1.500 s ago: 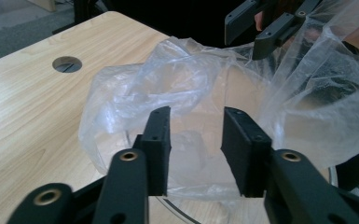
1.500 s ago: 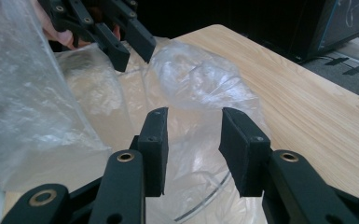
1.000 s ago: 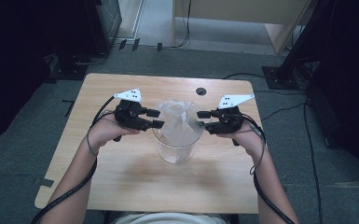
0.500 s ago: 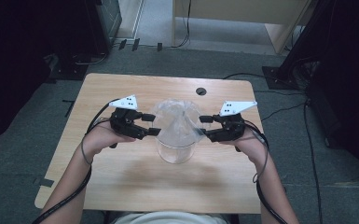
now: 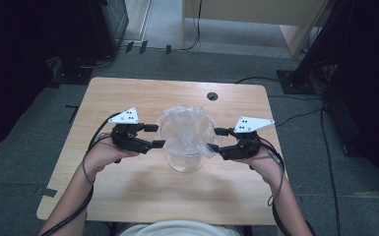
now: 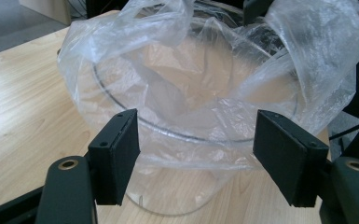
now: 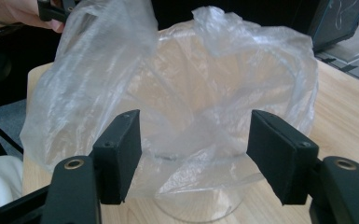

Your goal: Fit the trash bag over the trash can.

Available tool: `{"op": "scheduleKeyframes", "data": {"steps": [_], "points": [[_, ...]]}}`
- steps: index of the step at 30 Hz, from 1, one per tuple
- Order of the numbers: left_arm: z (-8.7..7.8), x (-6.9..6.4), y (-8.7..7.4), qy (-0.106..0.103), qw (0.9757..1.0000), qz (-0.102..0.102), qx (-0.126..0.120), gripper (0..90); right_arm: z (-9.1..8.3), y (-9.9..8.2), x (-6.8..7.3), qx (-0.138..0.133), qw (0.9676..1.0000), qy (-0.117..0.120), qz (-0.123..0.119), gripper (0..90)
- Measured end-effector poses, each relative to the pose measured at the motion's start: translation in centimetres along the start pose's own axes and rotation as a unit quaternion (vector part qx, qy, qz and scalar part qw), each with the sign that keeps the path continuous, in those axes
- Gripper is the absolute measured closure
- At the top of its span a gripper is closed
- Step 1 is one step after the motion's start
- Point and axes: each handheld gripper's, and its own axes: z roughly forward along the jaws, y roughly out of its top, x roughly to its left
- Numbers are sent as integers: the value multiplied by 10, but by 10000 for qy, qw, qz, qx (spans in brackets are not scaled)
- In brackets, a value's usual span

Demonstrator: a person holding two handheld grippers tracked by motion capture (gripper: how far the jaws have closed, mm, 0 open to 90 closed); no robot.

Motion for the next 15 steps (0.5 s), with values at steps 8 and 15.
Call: {"op": "scheduleKeyframes", "data": {"steps": [8, 15], "points": [[4, 0, -10, 12, 10000, -51, 14, 302, 5, -9, 1, 261, 9996, -77, 0, 326], [6, -2, -17, 1, 10000, 2, -3, 303, 7, -13, -1, 381, 9993, -55, 18, 311]]}}
